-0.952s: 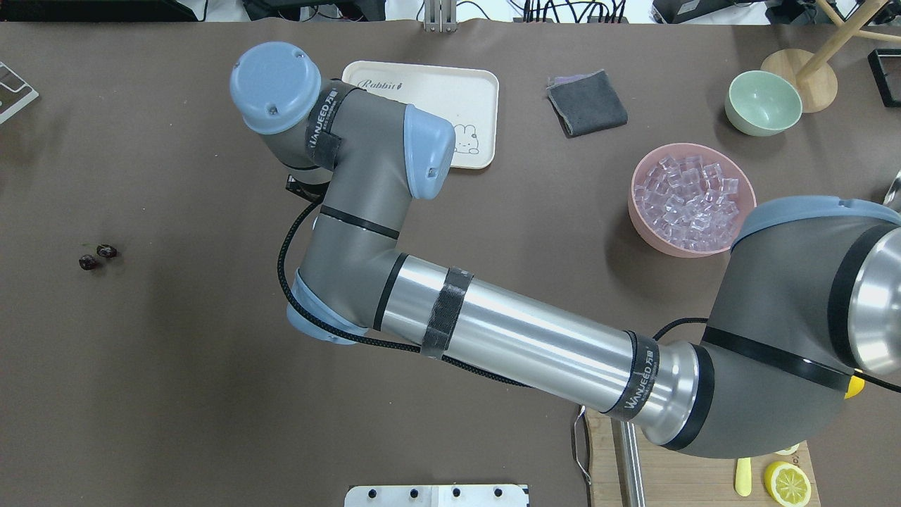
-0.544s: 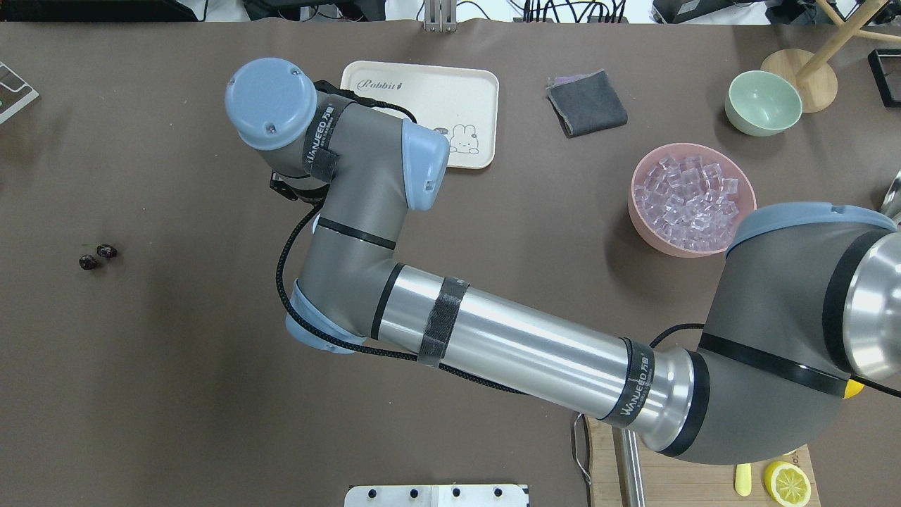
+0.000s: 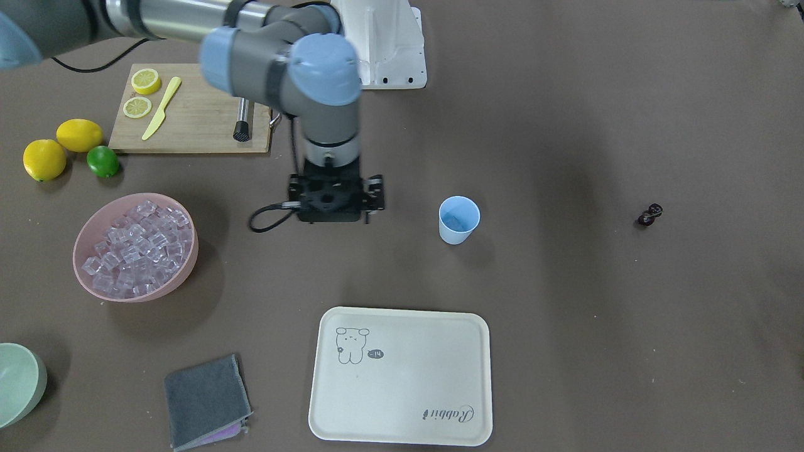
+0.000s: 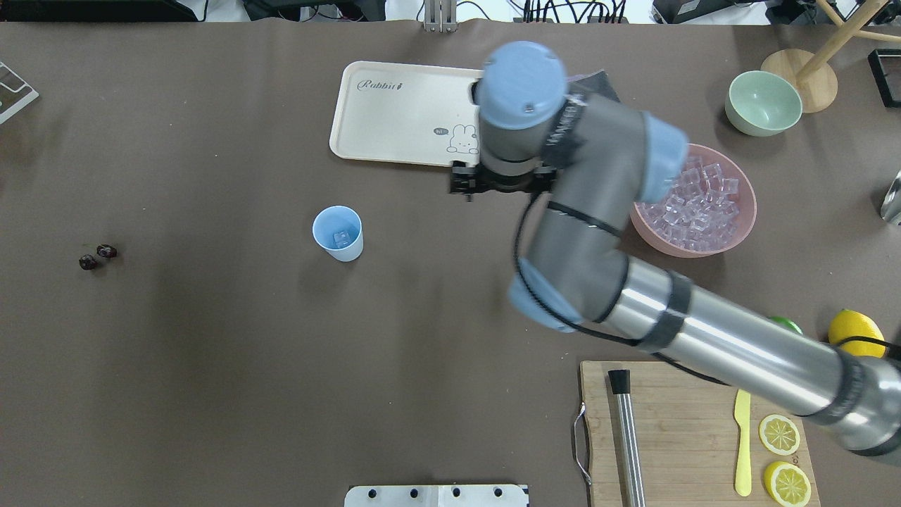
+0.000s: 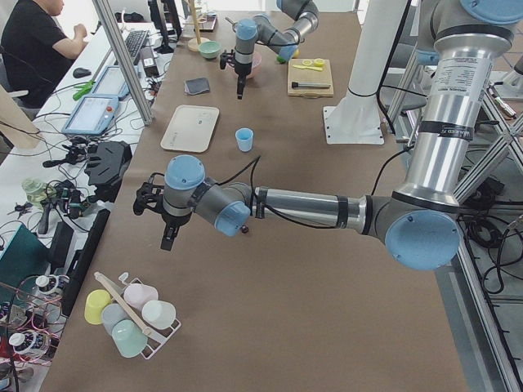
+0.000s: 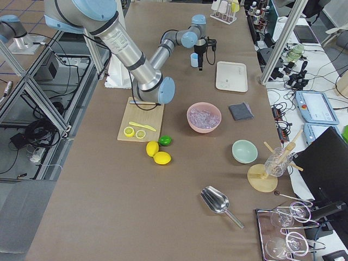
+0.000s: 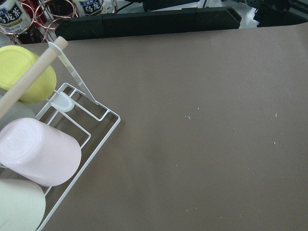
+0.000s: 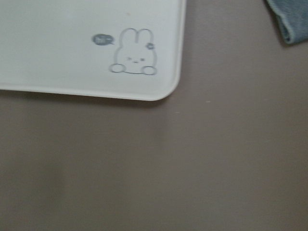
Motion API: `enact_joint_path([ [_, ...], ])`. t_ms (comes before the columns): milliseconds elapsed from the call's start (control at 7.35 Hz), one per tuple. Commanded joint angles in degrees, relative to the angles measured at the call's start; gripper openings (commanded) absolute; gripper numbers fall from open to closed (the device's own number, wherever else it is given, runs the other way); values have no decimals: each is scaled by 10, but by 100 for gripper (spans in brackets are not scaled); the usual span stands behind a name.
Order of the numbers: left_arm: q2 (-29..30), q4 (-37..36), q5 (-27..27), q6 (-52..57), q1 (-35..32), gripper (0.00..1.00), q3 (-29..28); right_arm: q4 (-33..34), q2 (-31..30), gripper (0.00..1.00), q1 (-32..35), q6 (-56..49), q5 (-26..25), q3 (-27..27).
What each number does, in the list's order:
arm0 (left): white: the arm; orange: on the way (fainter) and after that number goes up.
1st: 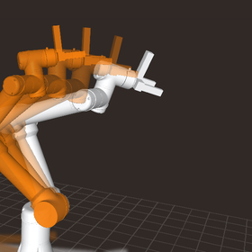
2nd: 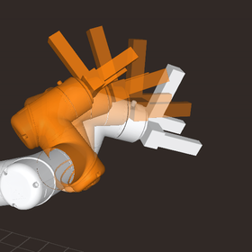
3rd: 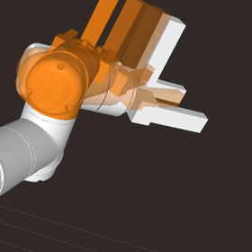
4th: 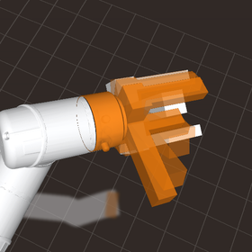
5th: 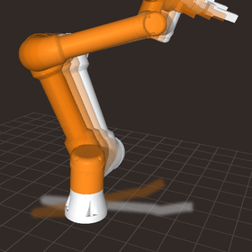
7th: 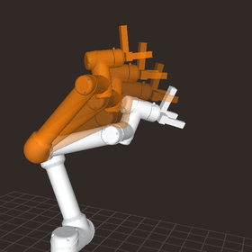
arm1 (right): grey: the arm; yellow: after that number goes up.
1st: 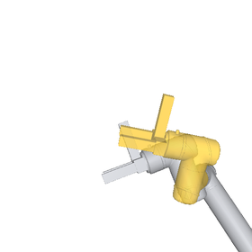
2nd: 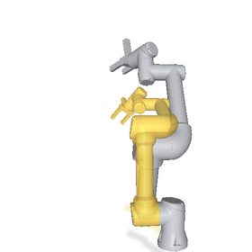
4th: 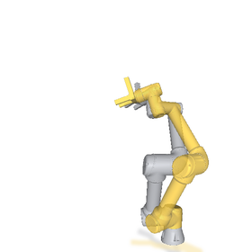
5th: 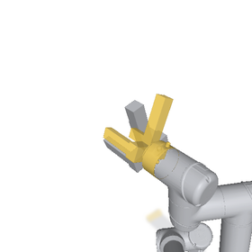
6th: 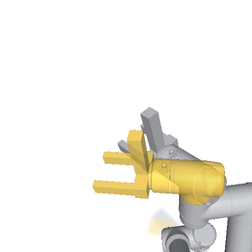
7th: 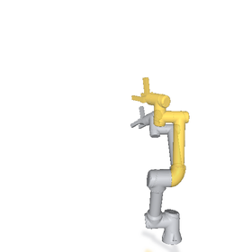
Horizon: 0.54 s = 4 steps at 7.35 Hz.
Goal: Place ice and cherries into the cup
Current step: 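Return the right gripper to the pink ice bowl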
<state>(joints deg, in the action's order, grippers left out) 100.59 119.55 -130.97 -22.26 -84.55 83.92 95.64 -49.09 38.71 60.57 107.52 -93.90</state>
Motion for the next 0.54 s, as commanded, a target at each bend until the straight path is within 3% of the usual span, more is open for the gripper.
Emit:
enact_joint_path([
  [0, 1, 1, -2, -9, 1, 98, 8, 1, -183, 98, 105, -165, 59, -76],
  [272, 2, 1, -2, -12, 12, 98, 11, 0, -242, 96, 145, -241, 59, -74],
  [408, 2, 2, -1, -19, 16, 98, 12, 0, -235, 94, 144, -241, 59, -69],
])
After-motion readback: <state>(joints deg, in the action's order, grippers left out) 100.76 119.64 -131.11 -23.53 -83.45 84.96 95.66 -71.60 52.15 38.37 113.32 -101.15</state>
